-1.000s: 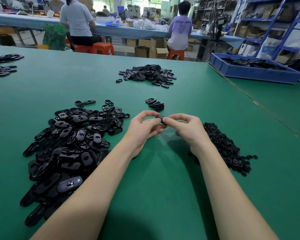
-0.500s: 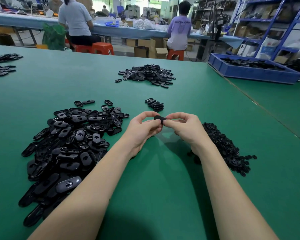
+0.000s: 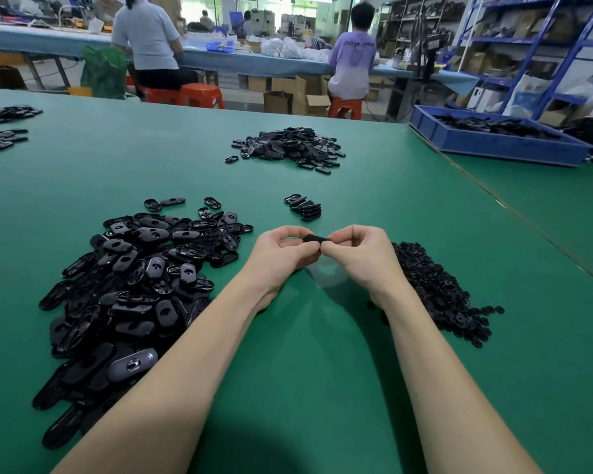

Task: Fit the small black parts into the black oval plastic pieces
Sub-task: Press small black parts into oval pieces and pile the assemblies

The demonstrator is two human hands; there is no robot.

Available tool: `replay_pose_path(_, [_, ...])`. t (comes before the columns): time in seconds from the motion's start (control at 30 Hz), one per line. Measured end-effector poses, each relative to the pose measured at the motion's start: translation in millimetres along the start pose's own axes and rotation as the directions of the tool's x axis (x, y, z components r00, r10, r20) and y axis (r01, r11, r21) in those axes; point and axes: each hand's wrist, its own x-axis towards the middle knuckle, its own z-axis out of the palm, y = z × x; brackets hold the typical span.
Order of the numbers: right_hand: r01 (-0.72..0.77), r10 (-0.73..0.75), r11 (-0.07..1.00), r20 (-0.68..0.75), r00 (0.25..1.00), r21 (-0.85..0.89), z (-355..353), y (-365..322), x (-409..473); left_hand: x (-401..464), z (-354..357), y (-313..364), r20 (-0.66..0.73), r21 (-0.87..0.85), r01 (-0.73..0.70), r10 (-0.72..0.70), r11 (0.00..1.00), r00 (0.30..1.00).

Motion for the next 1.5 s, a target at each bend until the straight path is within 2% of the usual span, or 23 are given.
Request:
replay_pose_path(0.3, [0.044,-0.045,0.998,-0.032,0.998,-0.035,4,2,-1,1,1,-1,-0.039,0.046,-0.015,0.016,0.999,0.999])
replay_pose_path(0.43, [0.005,-0.005,0.986,-0.001,1.0,0.169,5,1,-2,-2,-4,4,0.016,0.013,-0.056,0.055,0.998,0.998])
replay_pose_path(0.5, [-0.029,0.031,0.967,-0.005,1.0,0.254,8,-2,-3,-2,-7,7,0.034,0.195,-0.153,0.149,0.969,0.988])
replay_pose_path(0.53, [-0.035,0.042,0.961,-0.02,0.999,0.276,9,-4,-2,-1,-9,8,0.043,0.327,-0.217,0.215,0.92,0.976])
replay_pose_path(0.6, [-0.03,0.049,0.965,-0.067,0.997,0.259,14,-5,-1,1,-16,12,0.069,0.55,-0.317,0.337,0.773,0.939])
replay_pose_path(0.67, [-0.019,0.042,0.979,-0.109,0.993,0.205,21,-3,-3,2,-24,16,0.087,0.685,-0.343,0.396,0.643,0.914])
replay_pose_path(0.77, [0.011,0.002,0.997,-0.179,0.984,0.075,36,4,-10,10,-32,16,0.037,0.801,-0.289,0.439,0.524,0.898])
replay_pose_path(0.87, [0.067,-0.08,0.995,-0.204,0.976,-0.072,46,8,-15,27,-28,17,-0.038,0.846,-0.233,0.49,0.48,0.871])
replay_pose_path(1.03, [0.066,-0.065,0.998,-0.247,0.967,-0.005,43,9,-10,70,-4,22,-0.108,0.89,-0.126,0.47,0.439,0.876])
replay_pose_path(1.27, [0.068,-0.067,0.998,-0.24,0.969,-0.004,44,11,-8,111,0,23,-0.232,0.884,0.043,0.356,0.466,0.905])
replay_pose_path(1.5, [0.049,-0.05,0.999,-0.218,0.975,-0.011,44,11,-8,85,-3,25,-0.176,0.892,-0.014,0.376,0.452,0.91])
